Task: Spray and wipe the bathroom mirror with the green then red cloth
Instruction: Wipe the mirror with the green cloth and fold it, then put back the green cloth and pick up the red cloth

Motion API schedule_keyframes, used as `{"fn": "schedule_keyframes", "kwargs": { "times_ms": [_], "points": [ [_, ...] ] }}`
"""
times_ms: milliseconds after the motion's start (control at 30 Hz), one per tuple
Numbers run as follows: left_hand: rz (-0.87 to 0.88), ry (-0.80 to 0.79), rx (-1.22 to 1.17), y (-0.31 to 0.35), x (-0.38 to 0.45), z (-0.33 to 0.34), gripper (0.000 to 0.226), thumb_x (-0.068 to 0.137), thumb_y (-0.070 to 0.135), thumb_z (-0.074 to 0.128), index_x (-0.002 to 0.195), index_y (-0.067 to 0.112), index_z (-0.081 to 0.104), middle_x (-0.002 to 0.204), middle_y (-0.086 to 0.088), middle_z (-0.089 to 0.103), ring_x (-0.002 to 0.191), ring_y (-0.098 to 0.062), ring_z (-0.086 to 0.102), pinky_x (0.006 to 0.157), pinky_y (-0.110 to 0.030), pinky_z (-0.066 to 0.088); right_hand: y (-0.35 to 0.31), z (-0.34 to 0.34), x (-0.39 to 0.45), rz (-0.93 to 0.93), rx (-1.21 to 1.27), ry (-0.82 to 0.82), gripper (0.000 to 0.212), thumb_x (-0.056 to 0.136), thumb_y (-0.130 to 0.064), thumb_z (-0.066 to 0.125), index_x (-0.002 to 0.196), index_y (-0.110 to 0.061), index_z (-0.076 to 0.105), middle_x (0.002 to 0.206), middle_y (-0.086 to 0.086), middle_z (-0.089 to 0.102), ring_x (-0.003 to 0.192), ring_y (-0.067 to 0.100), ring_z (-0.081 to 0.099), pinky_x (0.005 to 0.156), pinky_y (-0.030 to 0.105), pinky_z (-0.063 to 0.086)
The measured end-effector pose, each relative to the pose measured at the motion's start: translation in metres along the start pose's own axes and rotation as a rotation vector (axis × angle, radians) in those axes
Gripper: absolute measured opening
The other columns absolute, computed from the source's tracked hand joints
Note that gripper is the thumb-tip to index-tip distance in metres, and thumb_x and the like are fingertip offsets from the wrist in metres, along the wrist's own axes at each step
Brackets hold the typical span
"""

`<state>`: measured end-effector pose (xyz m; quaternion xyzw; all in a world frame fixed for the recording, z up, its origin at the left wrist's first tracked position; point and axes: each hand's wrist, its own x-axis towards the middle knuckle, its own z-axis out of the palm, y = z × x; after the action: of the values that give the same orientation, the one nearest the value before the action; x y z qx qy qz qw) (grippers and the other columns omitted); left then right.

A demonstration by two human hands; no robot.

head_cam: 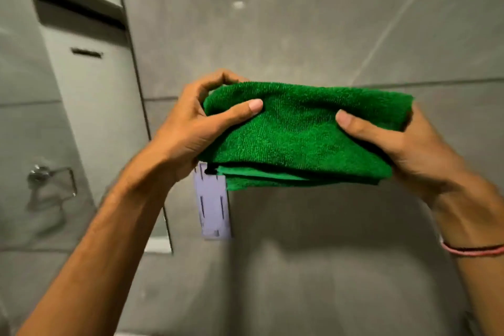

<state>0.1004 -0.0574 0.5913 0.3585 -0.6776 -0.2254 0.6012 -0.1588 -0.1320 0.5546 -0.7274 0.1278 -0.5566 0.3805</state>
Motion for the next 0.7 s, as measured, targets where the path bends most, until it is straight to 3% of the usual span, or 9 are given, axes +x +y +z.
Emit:
{"fn": "schedule_keyframes", "kwargs": {
  "times_ms": [167, 267, 300, 367, 467, 533, 600, 633, 700],
  "points": [
    [-0.366, 0.033, -0.15, -0.097, -0.072, 0.043, 0.037, 0.061, 0.015, 0.086, 0.091, 0.025, 0.067, 0.08, 0.007, 0.077, 0.069, -0.009, 0.073, 0.061, -0.023, 0.061, 0.06, -0.009, -0.098, 0.358, -0.086, -0.017, 0.024, 0.09, -0.035, 0.069, 0.105, -0.022, 0.082, 0.105, -0.01, 0.083, 0.097, 0.006, 0.078, 0.082, 0.02, 0.061],
    [-0.684, 0.007, -0.221, -0.17, -0.136, 0.073, 0.05, 0.061, 0.003, 0.083, 0.107, 0.015, 0.067, 0.094, -0.002, 0.076, 0.08, -0.015, 0.073, 0.066, -0.026, 0.063, 0.112, -0.017, -0.167, 0.635, -0.179, -0.027, 0.025, 0.097, -0.027, 0.068, 0.109, -0.006, 0.075, 0.106, 0.003, 0.082, 0.096, 0.01, 0.078, 0.081, 0.024, 0.063],
    [-0.795, -0.024, -0.227, -0.194, -0.163, 0.085, 0.053, 0.064, -0.003, 0.082, 0.111, 0.011, 0.066, 0.1, -0.007, 0.073, 0.084, -0.019, 0.072, 0.068, -0.028, 0.064, 0.131, -0.02, -0.195, 0.743, -0.213, -0.057, 0.022, 0.099, -0.024, 0.067, 0.11, -0.007, 0.075, 0.108, 0.005, 0.082, 0.101, 0.014, 0.078, 0.086, 0.029, 0.062],
    [-0.993, -0.089, -0.198, -0.234, -0.216, 0.106, 0.051, 0.069, -0.012, 0.08, 0.113, 0.008, 0.063, 0.106, -0.012, 0.068, 0.091, -0.022, 0.068, 0.075, -0.032, 0.063, 0.165, -0.025, -0.244, 0.985, -0.205, -0.102, 0.012, 0.097, -0.024, 0.07, 0.106, -0.021, 0.077, 0.103, -0.009, 0.084, 0.107, 0.013, 0.076, 0.088, 0.023, 0.062],
    [-1.233, -0.186, -0.164, -0.284, -0.286, 0.138, 0.051, 0.074, -0.015, 0.077, 0.119, -0.001, 0.059, 0.104, -0.014, 0.064, 0.096, -0.026, 0.064, 0.089, -0.044, 0.058, 0.218, -0.03, -0.311, 1.314, -0.07, -0.128, 0.028, 0.093, -0.02, 0.076, 0.12, -0.022, 0.072, 0.113, -0.006, 0.082, 0.104, 0.01, 0.078, 0.086, 0.023, 0.064],
    [-1.303, -0.227, -0.117, -0.313, -0.32, 0.154, 0.052, 0.076, -0.017, 0.074, 0.123, -0.006, 0.054, 0.104, -0.016, 0.061, 0.097, -0.026, 0.061, 0.087, -0.041, 0.058, 0.25, -0.028, -0.351, 1.574, -0.003, -0.051, 0.036, 0.094, -0.009, 0.073, 0.129, -0.009, 0.067, 0.106, 0.005, 0.08, 0.087, 0.017, 0.08, 0.067, 0.029, 0.065],
    [-1.291, -0.286, -0.078, -0.341, -0.346, 0.17, 0.048, 0.077, -0.021, 0.071, 0.119, -0.01, 0.05, 0.102, -0.018, 0.055, 0.093, -0.026, 0.056, 0.074, -0.03, 0.056, 0.277, -0.023, -0.384, 1.783, 0.005, -0.014, 0.038, 0.098, 0.0, 0.065, 0.136, 0.002, 0.059, 0.098, 0.009, 0.074, 0.073, 0.018, 0.076, 0.054, 0.032, 0.063],
    [-1.271, -0.316, -0.047, -0.357, -0.358, 0.177, 0.047, 0.076, -0.022, 0.071, 0.116, -0.007, 0.05, 0.101, -0.018, 0.053, 0.092, -0.027, 0.054, 0.072, -0.03, 0.053, 0.291, -0.02, -0.399, 1.835, 0.006, 0.001, 0.038, 0.1, 0.003, 0.061, 0.137, 0.004, 0.057, 0.102, 0.013, 0.072, 0.072, 0.018, 0.074, 0.054, 0.034, 0.063],
    [-1.239, -0.381, 0.091, -0.383, -0.379, 0.19, 0.047, 0.076, -0.015, 0.075, 0.115, -0.003, 0.051, 0.099, -0.014, 0.056, 0.093, -0.025, 0.055, 0.075, -0.033, 0.05, 0.313, -0.017, -0.423, 1.89, -0.01, 0.056, 0.036, 0.102, 0.001, 0.06, 0.138, 0.001, 0.055, 0.118, 0.019, 0.068, 0.087, 0.025, 0.072, 0.072, 0.042, 0.063]
  ]
}}
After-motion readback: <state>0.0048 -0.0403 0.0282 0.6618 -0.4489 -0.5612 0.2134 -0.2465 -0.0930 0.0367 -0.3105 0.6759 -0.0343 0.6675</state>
